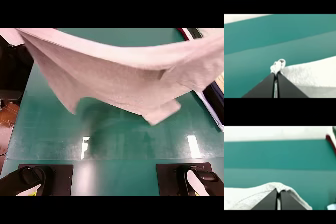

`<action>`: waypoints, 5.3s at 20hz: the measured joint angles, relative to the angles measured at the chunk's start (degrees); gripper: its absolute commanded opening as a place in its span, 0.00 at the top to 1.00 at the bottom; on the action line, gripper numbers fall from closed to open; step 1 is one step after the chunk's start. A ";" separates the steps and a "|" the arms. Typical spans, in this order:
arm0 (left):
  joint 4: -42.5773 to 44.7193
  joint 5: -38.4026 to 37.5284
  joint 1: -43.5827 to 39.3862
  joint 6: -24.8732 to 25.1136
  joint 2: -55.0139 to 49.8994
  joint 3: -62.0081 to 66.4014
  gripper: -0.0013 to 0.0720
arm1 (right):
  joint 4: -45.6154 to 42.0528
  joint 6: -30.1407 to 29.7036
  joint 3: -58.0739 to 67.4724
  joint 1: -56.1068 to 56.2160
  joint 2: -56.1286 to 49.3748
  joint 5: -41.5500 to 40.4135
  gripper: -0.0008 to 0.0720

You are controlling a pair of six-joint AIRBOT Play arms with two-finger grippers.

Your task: Fold the shirts.

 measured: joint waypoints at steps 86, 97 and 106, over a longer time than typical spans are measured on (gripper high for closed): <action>-25.94 8.94 43.36 11.37 -20.09 -47.95 0.23 | -2.05 -0.02 -10.14 7.08 -43.95 2.03 0.50; -31.76 17.00 43.39 7.17 -7.23 -73.61 0.24 | -1.90 -0.20 -10.14 8.26 -37.51 7.72 0.50; -35.93 22.10 43.28 6.21 -6.43 -77.35 0.95 | -1.95 -0.22 -10.16 9.94 -37.27 10.71 0.50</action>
